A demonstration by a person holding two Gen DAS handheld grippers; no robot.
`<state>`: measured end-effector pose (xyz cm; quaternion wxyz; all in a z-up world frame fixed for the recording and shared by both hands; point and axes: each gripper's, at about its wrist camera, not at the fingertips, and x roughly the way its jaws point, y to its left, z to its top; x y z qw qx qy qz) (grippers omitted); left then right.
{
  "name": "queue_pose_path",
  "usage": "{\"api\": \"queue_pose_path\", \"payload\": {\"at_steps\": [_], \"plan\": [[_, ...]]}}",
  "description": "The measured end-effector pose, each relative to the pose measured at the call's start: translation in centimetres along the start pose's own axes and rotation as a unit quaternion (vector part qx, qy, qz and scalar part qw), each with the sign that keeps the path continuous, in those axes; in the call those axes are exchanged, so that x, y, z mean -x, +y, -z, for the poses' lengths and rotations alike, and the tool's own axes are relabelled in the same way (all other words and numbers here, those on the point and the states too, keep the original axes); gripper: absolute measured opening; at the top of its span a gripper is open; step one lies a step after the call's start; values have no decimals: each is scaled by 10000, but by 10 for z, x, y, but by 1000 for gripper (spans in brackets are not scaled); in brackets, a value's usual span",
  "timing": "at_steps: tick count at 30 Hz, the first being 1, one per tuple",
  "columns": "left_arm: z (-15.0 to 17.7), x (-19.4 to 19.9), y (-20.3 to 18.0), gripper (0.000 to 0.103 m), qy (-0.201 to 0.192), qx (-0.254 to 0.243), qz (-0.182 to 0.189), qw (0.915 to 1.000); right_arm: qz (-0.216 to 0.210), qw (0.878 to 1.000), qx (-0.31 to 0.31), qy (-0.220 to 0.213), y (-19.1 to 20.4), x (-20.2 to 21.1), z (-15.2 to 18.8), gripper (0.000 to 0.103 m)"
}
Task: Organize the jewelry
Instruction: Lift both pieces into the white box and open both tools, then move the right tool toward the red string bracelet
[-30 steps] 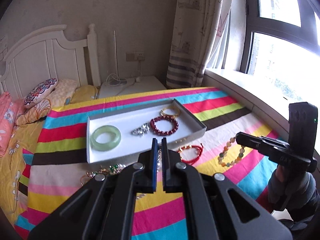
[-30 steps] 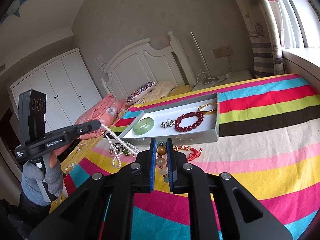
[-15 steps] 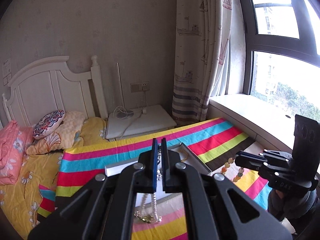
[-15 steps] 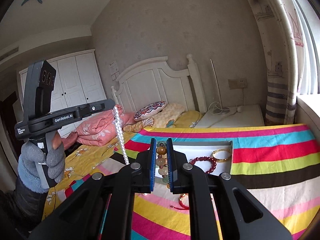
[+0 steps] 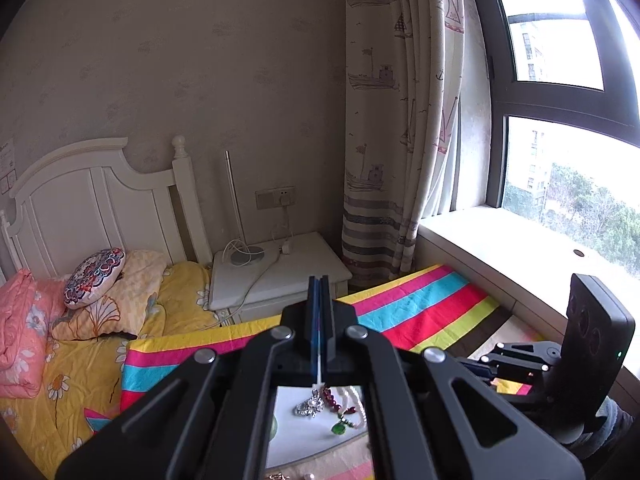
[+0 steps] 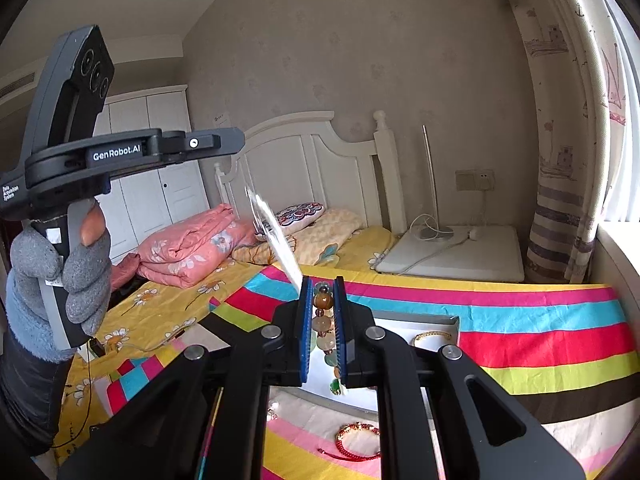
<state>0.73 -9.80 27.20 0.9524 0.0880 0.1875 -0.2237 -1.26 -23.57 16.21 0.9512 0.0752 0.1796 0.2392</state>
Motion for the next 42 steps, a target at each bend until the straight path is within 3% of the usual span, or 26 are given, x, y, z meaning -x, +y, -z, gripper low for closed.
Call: {"api": "queue_pose_path", "payload": {"at_steps": [7, 16, 18, 20, 22, 23, 24, 25, 34, 42], "plan": [[5, -42, -5, 0, 315, 29, -23, 9995, 74, 9994, -147, 299, -15, -29, 6, 11], [57, -103, 28, 0, 1115, 592, 7, 9920, 152, 9956, -257, 891, -32, -94, 16, 11], [70, -116, 39, 10, 1300, 841, -46, 9879, 162, 9941, -331, 1018, -35, -113, 13, 11], [82, -123, 50, 50, 1368, 1063, -139, 9848, 216, 9919, -466, 1165, -40, -129, 12, 12], [96, -125, 57, 68, 1348, 1199, -268, 9832, 309, 9898, -559, 1277, -44, -142, 10, 20], [101, -125, 60, 70, 1365, 1237, -291, 9825, 328, 9895, -606, 1268, -46, -144, 9, 32], [108, -126, 62, 70, 1406, 1277, -303, 9813, 301, 9898, -670, 1222, -49, -145, 10, 51], [115, -126, 65, 72, 1445, 1319, -321, 9801, 308, 9900, -738, 1160, -51, -143, 11, 57], [182, -105, 69, 84, 1713, 1492, -688, 9714, 420, 9872, -1062, 1111, -78, -99, 43, 58], [232, -69, 52, 93, 1929, 1701, -706, 9638, 453, 9828, -1273, 1260, -88, -53, 84, 58]]}}
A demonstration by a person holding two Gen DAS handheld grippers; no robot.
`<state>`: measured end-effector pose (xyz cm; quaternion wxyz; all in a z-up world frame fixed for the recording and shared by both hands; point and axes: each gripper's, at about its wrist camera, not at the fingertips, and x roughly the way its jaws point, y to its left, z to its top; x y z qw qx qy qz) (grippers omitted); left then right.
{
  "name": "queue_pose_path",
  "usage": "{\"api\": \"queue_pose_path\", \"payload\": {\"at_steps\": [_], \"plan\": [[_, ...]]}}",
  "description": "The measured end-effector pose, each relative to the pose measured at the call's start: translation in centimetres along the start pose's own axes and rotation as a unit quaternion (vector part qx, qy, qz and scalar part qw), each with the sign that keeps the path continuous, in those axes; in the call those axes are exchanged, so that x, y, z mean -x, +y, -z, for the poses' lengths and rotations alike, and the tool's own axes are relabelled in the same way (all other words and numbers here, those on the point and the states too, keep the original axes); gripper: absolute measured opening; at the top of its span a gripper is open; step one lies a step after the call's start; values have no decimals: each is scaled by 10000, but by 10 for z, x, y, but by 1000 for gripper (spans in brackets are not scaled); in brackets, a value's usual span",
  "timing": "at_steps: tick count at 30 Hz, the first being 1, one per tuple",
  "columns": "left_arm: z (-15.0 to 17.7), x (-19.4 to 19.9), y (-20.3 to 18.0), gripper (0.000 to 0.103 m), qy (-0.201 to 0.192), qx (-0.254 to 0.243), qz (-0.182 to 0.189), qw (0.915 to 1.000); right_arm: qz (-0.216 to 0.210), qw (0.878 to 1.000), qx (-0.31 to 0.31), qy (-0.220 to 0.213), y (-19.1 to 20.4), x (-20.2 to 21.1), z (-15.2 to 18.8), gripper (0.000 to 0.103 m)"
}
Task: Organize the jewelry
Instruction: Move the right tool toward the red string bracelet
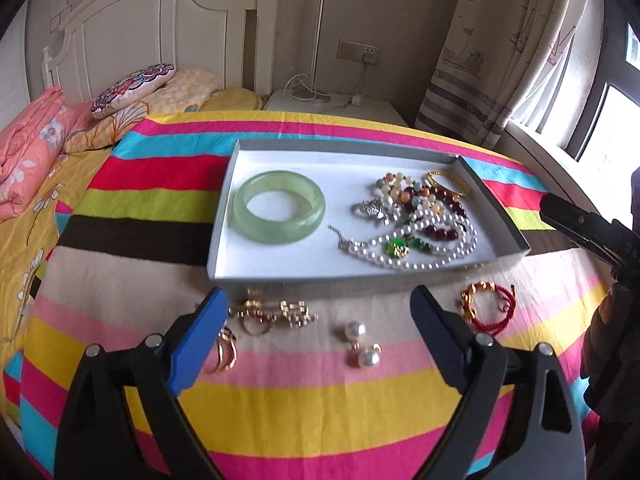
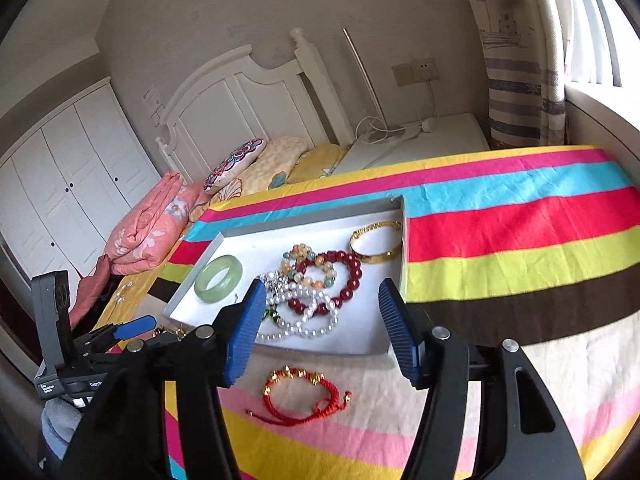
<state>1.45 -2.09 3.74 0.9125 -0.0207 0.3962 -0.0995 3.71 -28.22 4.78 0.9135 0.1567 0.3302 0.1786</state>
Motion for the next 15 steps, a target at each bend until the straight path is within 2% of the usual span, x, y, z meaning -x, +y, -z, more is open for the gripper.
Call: {"api": "queue_pose_path", "payload": {"at_steps": [9, 11, 15], "plan": [[46, 11, -5, 98, 187, -145, -137, 9996, 145, 9962, 704, 495, 27, 7, 47, 58], [48, 15, -1, 98, 42, -39, -52, 10000, 202, 9935, 893, 676, 34, 6, 55, 58], [48, 15, 7, 98, 37, 151, 315, 9994, 247, 9872, 1312, 871, 46, 5, 64, 58]]}}
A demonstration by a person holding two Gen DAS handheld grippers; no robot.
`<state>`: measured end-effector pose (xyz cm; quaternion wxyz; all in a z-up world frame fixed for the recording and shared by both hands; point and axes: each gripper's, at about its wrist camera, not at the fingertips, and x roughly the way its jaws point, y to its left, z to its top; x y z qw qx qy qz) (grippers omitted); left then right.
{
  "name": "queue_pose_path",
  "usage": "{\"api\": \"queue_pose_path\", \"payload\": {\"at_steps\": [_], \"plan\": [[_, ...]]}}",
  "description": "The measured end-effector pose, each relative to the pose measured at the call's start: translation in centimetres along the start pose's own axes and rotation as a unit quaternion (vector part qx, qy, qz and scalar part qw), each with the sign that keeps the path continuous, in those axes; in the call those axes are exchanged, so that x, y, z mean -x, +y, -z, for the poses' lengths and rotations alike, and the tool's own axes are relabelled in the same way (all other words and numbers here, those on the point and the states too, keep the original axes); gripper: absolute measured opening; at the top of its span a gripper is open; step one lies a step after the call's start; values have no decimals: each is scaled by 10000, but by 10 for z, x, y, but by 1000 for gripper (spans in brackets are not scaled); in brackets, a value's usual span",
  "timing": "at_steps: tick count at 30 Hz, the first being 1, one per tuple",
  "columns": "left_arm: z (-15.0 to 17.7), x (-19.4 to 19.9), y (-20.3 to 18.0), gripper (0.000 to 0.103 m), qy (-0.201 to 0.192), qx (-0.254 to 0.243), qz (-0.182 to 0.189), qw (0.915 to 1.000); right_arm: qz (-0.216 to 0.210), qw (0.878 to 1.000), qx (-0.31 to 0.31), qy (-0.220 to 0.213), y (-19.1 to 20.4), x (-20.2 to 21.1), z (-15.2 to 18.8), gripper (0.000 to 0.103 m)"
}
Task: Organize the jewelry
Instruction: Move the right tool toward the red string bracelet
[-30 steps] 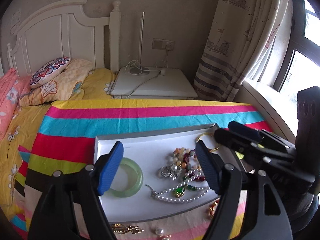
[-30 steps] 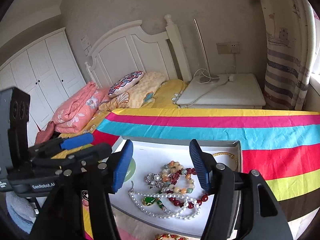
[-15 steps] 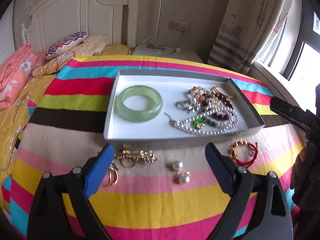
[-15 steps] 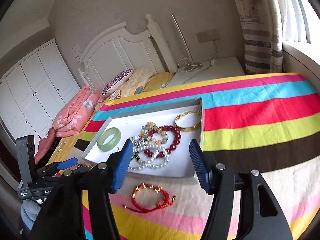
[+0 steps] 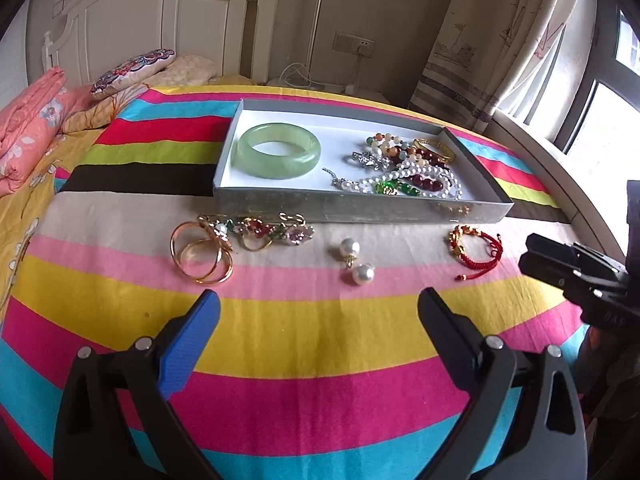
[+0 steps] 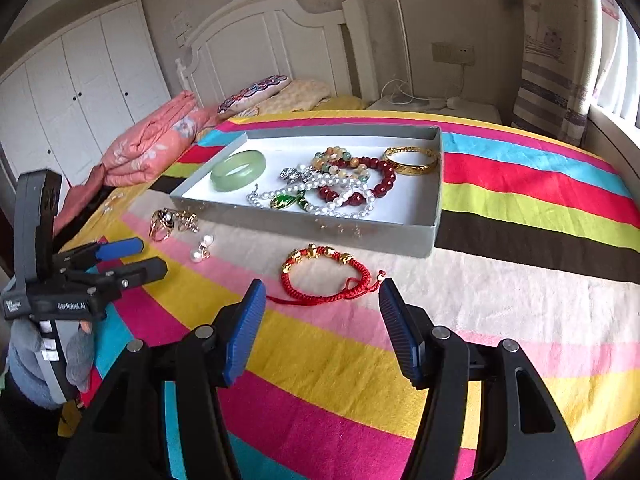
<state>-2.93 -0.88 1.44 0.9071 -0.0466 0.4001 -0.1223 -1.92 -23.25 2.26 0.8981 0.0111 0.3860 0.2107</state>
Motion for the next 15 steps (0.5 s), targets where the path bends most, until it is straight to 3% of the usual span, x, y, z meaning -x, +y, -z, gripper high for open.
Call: {"api": "queue_pose_path", "payload": {"at_steps": [7, 15], "plan": [[-2, 3, 4, 98, -92, 213, 166, 9996, -187, 9933, 1071, 399, 25, -16, -3, 58], [-3, 1, 4, 99, -19, 206, 215, 9996, -190, 9813, 1740, 798, 26, -43, -19, 58]]}}
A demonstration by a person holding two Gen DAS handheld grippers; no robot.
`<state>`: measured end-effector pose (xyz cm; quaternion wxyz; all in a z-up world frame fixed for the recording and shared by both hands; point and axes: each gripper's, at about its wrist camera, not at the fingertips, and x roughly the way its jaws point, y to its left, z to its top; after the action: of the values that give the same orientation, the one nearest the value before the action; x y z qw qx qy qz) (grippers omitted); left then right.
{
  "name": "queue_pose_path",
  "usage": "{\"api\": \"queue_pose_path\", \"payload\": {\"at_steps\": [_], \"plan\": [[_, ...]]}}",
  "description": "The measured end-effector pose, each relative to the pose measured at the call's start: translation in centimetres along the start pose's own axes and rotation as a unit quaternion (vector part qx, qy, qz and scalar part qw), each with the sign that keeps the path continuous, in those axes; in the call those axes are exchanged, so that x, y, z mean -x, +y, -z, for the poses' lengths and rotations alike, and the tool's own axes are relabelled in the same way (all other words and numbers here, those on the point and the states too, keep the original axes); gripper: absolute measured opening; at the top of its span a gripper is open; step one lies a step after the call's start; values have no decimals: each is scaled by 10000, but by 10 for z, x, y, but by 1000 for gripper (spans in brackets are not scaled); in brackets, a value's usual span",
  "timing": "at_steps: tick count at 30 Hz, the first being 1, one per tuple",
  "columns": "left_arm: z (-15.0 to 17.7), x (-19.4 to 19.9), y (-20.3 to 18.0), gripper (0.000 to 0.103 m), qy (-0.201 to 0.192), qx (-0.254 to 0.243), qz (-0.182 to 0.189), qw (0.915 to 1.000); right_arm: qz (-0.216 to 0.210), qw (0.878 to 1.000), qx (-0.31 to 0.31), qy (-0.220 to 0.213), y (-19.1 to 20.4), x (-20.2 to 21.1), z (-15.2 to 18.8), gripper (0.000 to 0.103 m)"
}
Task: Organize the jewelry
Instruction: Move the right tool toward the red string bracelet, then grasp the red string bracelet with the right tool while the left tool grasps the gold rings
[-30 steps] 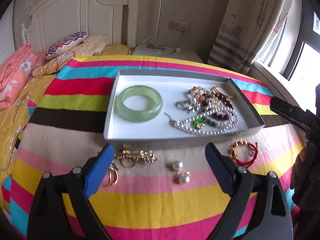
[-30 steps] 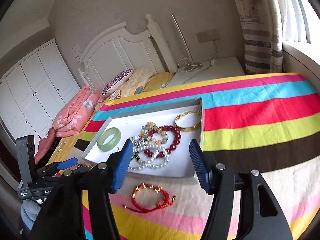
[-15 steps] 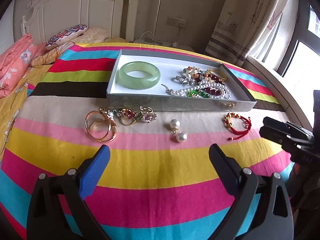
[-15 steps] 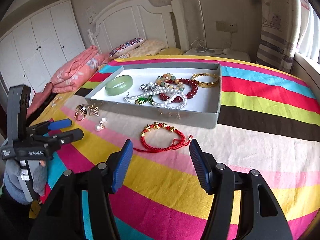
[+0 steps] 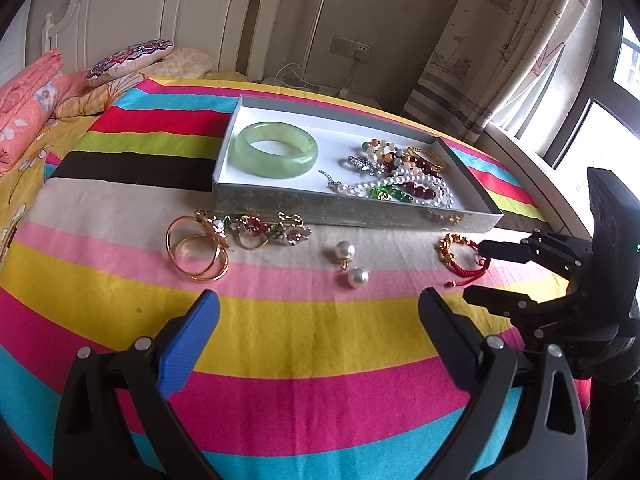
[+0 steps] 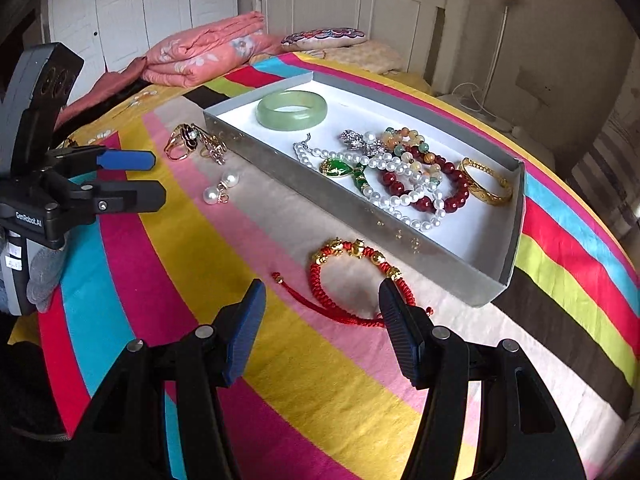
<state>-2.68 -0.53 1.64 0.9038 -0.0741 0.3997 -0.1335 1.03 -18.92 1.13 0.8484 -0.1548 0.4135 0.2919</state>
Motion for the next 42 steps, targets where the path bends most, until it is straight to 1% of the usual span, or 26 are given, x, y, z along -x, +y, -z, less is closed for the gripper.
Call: {"api": "queue_pose_path", "payload": {"at_steps": [1, 4, 6, 7, 9, 12, 13, 16, 19, 22, 23, 24, 27, 29, 30, 32, 35, 38, 39, 41, 42], "plan": [[0, -1, 0, 99, 14, 2, 3, 10000, -2, 9999, 38, 115, -3, -3, 0, 58], [0, -1, 1, 99, 35, 10, 11, 10000, -138, 9996, -89, 238, -14, 0, 6, 57], [1, -2, 1, 99, 24, 12, 14, 10000, -187, 9993, -132, 282, -15, 7, 15, 52], [0, -2, 1, 99, 28, 12, 15, 10000, -220, 9993, -161, 275, -13, 11, 20, 51], [1, -2, 2, 99, 34, 9, 20, 10000, -383, 9988, -186, 248, -3, 19, 28, 49], [1, -2, 1, 99, 37, 10, 16, 10000, -828, 9964, -156, 121, 20, 24, 32, 49], [1, -2, 2, 99, 38, 11, 15, 10000, -881, 9960, -112, 82, 28, 24, 32, 49], [1, -3, 2, 99, 62, 23, 3, 10000, -720, 9974, 11, 40, 39, 18, 24, 49], [1, -4, 2, 99, 87, 25, 6, 10000, -612, 9980, -128, 52, 34, 15, 20, 47], [1, -4, 2, 99, 88, 17, 14, 10000, -472, 9985, -264, 5, 31, 17, 25, 33], [2, -4, 2, 99, 84, 17, 15, 10000, -357, 9989, -298, -3, 31, 19, 27, 25], [2, -4, 2, 99, 83, 16, 16, 10000, -263, 9991, -345, -7, 31, 20, 30, 20], [2, -4, 2, 99, 77, 5, 18, 10000, -108, 9985, -538, -66, 27, 22, 35, 9], [2, -4, 1, 99, 73, 6, 14, 10000, 59, 9985, -547, -83, 29, 22, 36, 7], [2, -3, 1, 99, 41, 13, 12, 10000, 206, 9982, -551, -81, 30, 22, 35, 7], [3, 1, 2, 99, -107, 65, -1, 9999, 363, 9971, -655, -121, 29, 23, 34, 7], [4, 6, 4, 99, -235, 113, 19, 9997, 291, 9941, -974, -374, 22, 29, 35, 7], [2, 5, 3, 99, -124, 51, 22, 9999, 246, 9898, -1292, -546, 10, 36, 39, 7], [1, 6, 4, 98, -158, 69, 13, 9999, 226, 9882, -1393, -597, 7, 38, 40, 7], [2, 12, 10, 98, -265, 208, 24, 9994, 236, 9852, -1548, -701, 2, 43, 42, 7], [2, 14, 15, 98, -242, 319, 128, 9991, 262, 9843, -1581, -735, 1, 44, 43, 7]]}}
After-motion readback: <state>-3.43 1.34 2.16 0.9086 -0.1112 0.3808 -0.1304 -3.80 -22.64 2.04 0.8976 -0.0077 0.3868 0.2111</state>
